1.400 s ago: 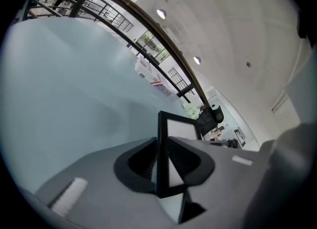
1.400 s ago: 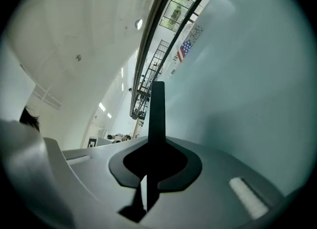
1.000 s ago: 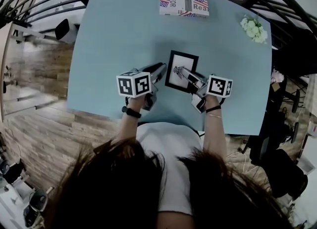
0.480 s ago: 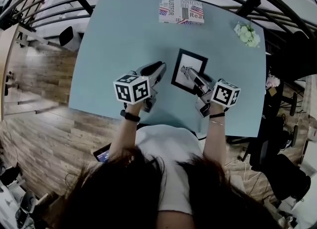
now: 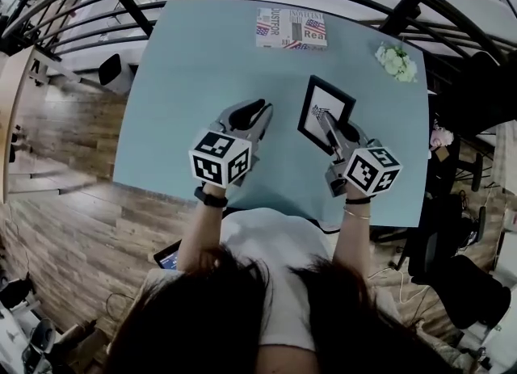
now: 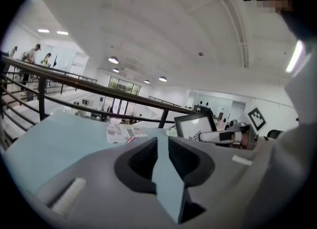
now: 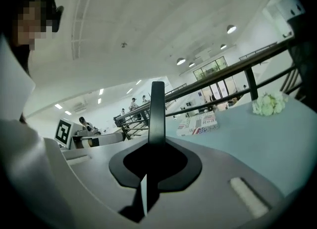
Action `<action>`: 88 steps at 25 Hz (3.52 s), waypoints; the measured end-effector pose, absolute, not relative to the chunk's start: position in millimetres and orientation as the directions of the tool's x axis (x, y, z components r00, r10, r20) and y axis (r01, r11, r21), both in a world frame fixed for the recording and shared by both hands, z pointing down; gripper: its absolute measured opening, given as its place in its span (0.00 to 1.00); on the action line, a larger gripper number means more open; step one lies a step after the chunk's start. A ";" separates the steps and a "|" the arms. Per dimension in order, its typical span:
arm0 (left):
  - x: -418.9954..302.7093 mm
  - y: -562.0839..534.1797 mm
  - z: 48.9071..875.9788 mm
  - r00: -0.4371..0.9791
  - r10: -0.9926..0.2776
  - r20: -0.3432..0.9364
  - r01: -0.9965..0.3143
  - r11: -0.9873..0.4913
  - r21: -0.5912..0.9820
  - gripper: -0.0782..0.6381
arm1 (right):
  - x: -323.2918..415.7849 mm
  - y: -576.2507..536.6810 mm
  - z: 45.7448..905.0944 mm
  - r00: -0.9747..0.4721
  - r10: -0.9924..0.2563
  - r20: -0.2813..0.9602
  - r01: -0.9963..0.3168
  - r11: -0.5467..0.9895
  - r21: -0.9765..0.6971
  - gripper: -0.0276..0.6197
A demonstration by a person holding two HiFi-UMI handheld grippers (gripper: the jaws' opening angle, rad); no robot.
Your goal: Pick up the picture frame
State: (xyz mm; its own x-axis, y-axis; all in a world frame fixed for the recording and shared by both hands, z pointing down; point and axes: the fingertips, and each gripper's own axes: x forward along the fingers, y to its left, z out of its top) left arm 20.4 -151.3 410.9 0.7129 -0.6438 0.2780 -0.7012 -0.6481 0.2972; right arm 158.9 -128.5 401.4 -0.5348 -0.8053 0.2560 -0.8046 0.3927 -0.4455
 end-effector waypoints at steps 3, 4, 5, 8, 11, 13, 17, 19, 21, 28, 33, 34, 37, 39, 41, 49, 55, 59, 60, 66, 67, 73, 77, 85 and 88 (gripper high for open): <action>18.9 -154.0 400.4 0.698 -0.669 0.256 -0.716 -0.657 0.236 0.29 | 167.1 -127.5 388.7 -0.482 -0.836 0.263 -0.857 0.387 -0.340 0.06; 18.7 -154.8 398.1 0.693 -0.677 0.248 -0.721 -0.656 0.224 0.29 | 170.2 -126.9 385.4 -0.462 -0.846 0.267 -0.874 0.383 -0.300 0.06; 18.4 -155.6 396.4 0.687 -0.686 0.239 -0.726 -0.654 0.212 0.29 | 173.4 -126.4 382.9 -0.443 -0.855 0.269 -0.888 0.378 -0.260 0.06; 17.0 -159.8 394.5 0.670 -0.711 0.214 -0.743 -0.643 0.187 0.27 | 179.1 -127.3 378.7 -0.402 -0.876 0.266 -0.915 0.370 -0.163 0.06; 19.7 -163.9 393.5 0.667 -0.717 0.200 -0.745 -0.643 0.178 0.26 | 180.1 -131.0 377.3 -0.371 -0.891 0.264 -0.928 0.364 -0.075 0.06; 22.6 -165.7 391.5 0.668 -0.718 0.196 -0.744 -0.647 0.168 0.25 | 179.3 -133.7 375.9 -0.351 -0.899 0.260 -0.934 0.358 -0.025 0.06; 21.5 -171.0 393.6 0.650 -0.726 0.224 -0.759 -0.638 0.132 0.21 | 174.9 -139.9 373.2 -0.364 -0.899 0.246 -0.927 0.374 -0.005 0.06; 18.2 -172.5 395.4 0.636 -0.734 0.237 -0.768 -0.631 0.108 0.20 | 173.7 -140.9 372.5 -0.375 -0.896 0.239 -0.924 0.383 -0.014 0.06; 12.2 -172.8 398.2 0.621 -0.742 0.253 -0.778 -0.622 0.085 0.19 | 172.7 -140.0 372.8 -0.371 -0.899 0.234 -0.925 0.378 -0.014 0.06; -1.8 -175.2 402.7 0.612 -0.746 0.262 -0.785 -0.613 0.089 0.19 | 176.6 -133.7 383.1 -0.346 -0.903 0.254 -0.935 0.355 -0.010 0.06; -1.3 -176.4 404.1 0.624 -0.737 0.259 -0.777 -0.621 0.103 0.19 | 187.0 -131.1 384.6 -0.300 -0.922 0.244 -0.952 0.306 -0.013 0.06; -0.2 -176.6 404.7 0.628 -0.734 0.259 -0.774 -0.623 0.110 0.19 | 188.6 -130.7 384.3 -0.292 -0.926 0.240 -0.954 0.298 -0.010 0.06; 3.5 -176.6 406.1 0.634 -0.727 0.262 -0.769 -0.627 0.123 0.19 | 192.5 -129.2 382.6 -0.276 -0.933 0.233 -0.959 0.284 0.000 0.06; 5.2 -176.6 406.4 0.636 -0.726 0.262 -0.768 -0.627 0.128 0.19 | 194.7 -128.2 381.5 -0.268 -0.936 0.230 -0.961 0.277 0.005 0.06; 6.1 -176.7 406.5 0.637 -0.726 0.260 -0.768 -0.628 0.130 0.19 | 196.5 -127.7 381.5 -0.264 -0.937 0.228 -0.962 0.272 0.004 0.06; 2.5 -177.9 405.8 0.626 -0.736 0.257 -0.777 -0.616 0.128 0.19 | 195.7 -130.3 382.1 -0.274 -0.935 0.224 -0.960 0.280 -0.004 0.06; 0.1 -177.0 406.8 0.620 -0.742 0.257 -0.783 -0.606 0.139 0.19 | 189.6 -130.4 383.8 -0.304 -0.923 0.234 -0.950 0.313 -0.002 0.06; -1.3 -178.0 407.1 0.616 -0.745 0.256 -0.786 -0.602 0.143 0.19 | 188.8 -132.1 383.3 -0.310 -0.921 0.237 -0.947 0.320 0.005 0.06; -1.6 -178.1 407.5 0.616 -0.745 0.256 -0.787 -0.600 0.144 0.19 | 189.1 -132.3 383.4 -0.309 -0.921 0.237 -0.947 0.320 0.006 0.06; -1.9 -176.8 407.3 0.614 -0.748 0.252 -0.788 -0.599 0.144 0.19 | 190.5 -132.1 384.4 -0.302 -0.924 0.236 -0.950 0.312 0.003 0.06; -1.4 -177.0 407.4 0.614 -0.748 0.252 -0.788 -0.598 0.144 0.19 | 190.6 -132.8 385.2 -0.303 -0.923 0.239 -0.950 0.312 0.002 0.06; 0.1 -175.1 408.3 0.610 -0.751 0.254 -0.792 -0.592 0.150 0.19 | 188.3 -132.8 388.9 -0.316 -0.914 0.255 -0.946 0.324 -0.012 0.06; -1.2 -174.4 407.6 0.607 -0.754 0.251 -0.794 -0.589 0.151 0.19 | 187.6 -132.8 389.1 -0.316 -0.914 0.253 -0.946 0.324 -0.012 0.06; -2.7 -172.8 403.8 0.604 -0.760 0.239 -0.796 -0.584 0.156 0.19 | 190.2 -130.5 391.2 -0.314 -0.913 0.258 -0.947 0.321 -0.019 0.06; -3.0 -172.4 403.7 0.605 -0.759 0.240 -0.796 -0.585 0.156 0.19 | 189.3 -129.4 391.8 -0.314 -0.913 0.260 -0.947 0.320 -0.021 0.06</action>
